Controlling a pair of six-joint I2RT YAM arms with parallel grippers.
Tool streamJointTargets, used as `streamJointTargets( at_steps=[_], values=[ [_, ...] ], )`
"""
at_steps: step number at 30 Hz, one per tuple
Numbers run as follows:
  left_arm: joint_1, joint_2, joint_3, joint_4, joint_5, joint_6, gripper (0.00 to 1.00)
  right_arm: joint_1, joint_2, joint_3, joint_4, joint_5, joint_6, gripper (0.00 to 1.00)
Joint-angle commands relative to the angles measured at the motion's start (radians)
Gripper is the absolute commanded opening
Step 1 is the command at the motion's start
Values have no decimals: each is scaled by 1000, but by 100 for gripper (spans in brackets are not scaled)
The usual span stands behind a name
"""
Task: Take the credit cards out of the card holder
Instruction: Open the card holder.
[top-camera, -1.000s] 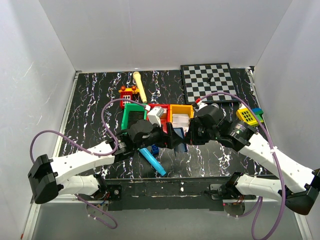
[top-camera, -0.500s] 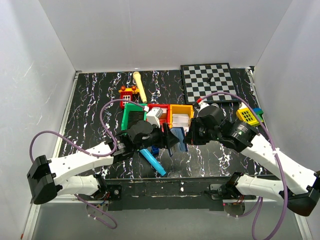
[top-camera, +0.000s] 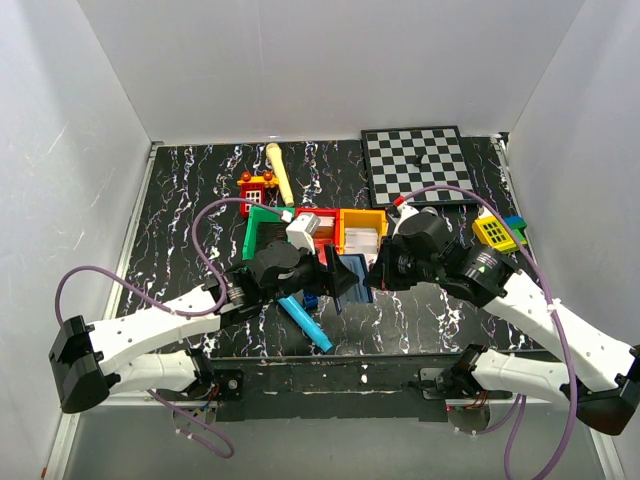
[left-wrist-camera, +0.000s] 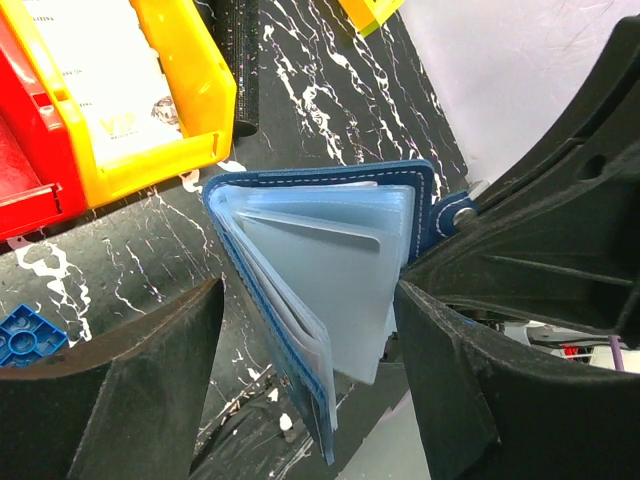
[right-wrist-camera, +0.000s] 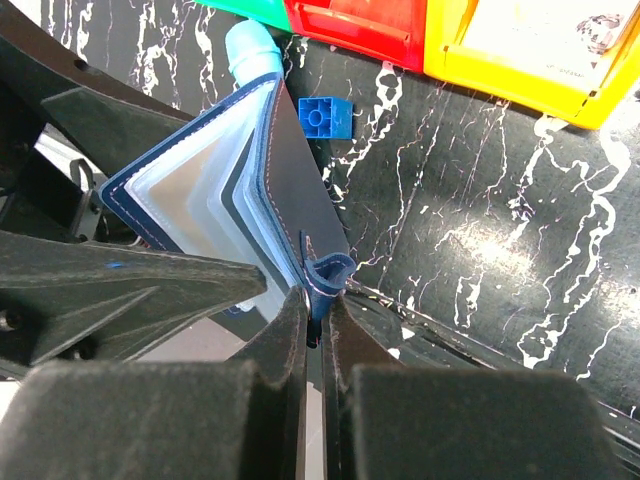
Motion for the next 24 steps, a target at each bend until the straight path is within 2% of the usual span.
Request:
streamJointTargets(
  at_steps=[1,11,20,22,24],
  values=[
    [-1,-55,3,-37,-40,16,69,5,-30,-16,69,-13,23,1],
    [0,-104,-13,-74,-70,27,67,-1,-42,-48,115,-63,46,1],
    [-1,-111,-37,-82,-67,24,50,-5,-56,-65,141,-82,58,1],
    [-1,-115,-37,-85,-70,22,55,-5,-58,-65,141,-80,58,1],
    [-1,-118,-34,-83,-71,18,69,-5,-58,-60,137,-76,58,1]
  ],
)
